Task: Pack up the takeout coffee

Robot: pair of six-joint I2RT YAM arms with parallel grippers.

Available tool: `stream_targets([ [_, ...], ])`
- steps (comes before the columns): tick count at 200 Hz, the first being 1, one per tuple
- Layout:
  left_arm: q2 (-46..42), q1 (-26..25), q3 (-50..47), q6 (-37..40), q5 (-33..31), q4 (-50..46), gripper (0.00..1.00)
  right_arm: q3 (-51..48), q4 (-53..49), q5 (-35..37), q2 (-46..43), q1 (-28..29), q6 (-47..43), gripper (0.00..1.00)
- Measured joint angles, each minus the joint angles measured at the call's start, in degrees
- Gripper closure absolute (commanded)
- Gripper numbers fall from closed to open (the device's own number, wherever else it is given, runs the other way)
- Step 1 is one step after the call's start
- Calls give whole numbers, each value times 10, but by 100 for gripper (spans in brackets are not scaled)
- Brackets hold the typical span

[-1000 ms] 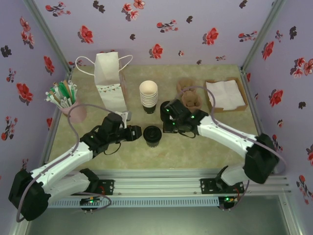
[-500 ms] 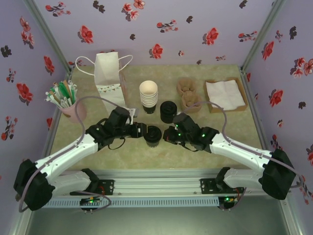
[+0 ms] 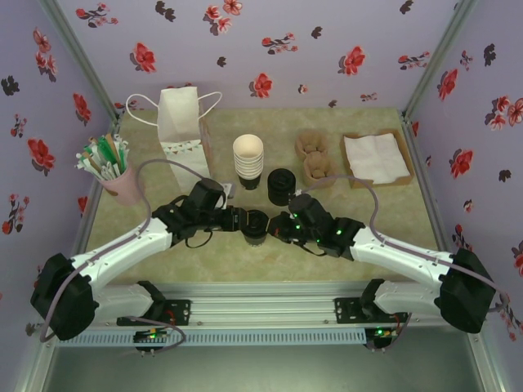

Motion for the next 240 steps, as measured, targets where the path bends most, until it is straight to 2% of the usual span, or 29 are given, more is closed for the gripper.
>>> stream_targets([
  [240,6,0,-14,0,-9,23,65,-11,35,0,33,9,10,100],
])
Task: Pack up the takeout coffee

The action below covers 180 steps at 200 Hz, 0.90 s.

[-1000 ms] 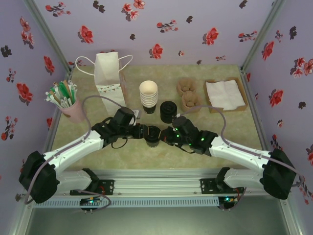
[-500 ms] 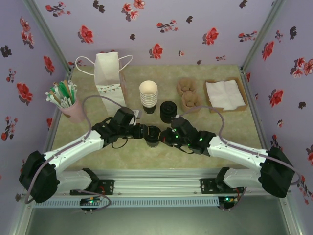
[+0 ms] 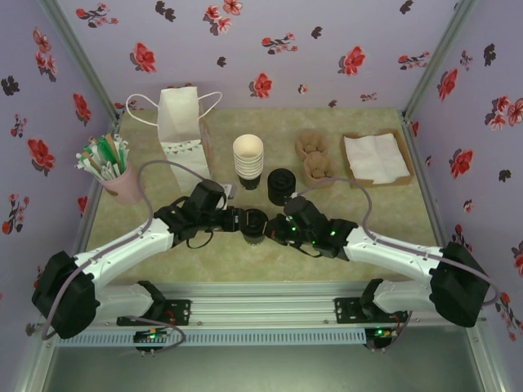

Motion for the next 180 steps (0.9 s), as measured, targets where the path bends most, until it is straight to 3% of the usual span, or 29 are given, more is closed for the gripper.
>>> stream_targets([
  [102,0,0,-13,0,-11,28,66,30,-30,1,27,5,-3,100],
  [180,-2,0,-18,-3,-11,36,65,85,-112,32,47,22,-47,100],
])
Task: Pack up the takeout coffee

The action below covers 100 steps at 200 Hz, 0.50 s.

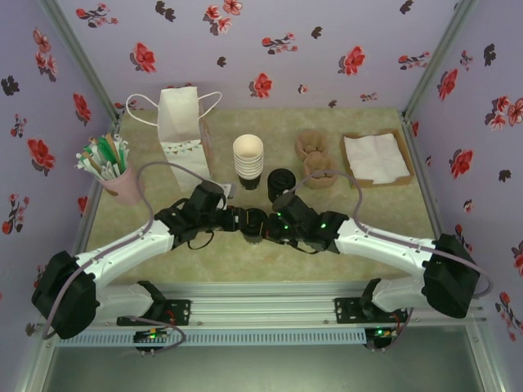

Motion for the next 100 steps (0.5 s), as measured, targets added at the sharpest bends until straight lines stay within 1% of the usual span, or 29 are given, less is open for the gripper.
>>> stream_targets([
  [55,-4,-2,0,0,0,-4,63,26,-30,14,-9,3,-26,100],
  [100,-5,-2,0,-2,0,-8,62,28,-37,21,-12,31,-38,100],
])
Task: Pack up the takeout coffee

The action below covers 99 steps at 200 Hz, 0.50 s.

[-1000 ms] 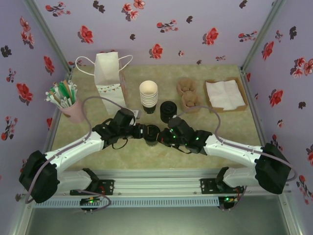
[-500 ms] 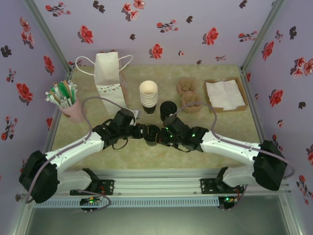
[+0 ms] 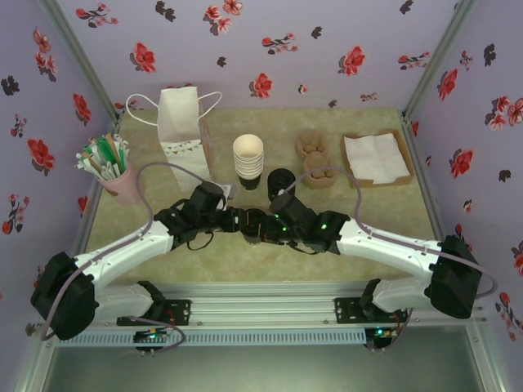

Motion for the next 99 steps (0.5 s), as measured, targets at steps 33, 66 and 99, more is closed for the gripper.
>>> stream_targets([
  [33,0,0,0,0,0,-1,62,25,-14,11,21,15,-12,100],
  [66,0,0,0,0,0,-2,62,44,-17,19,47,20,-22,100],
  [99,0,0,0,0,0,-2,62,47,-18,23,61,25,-24,100],
])
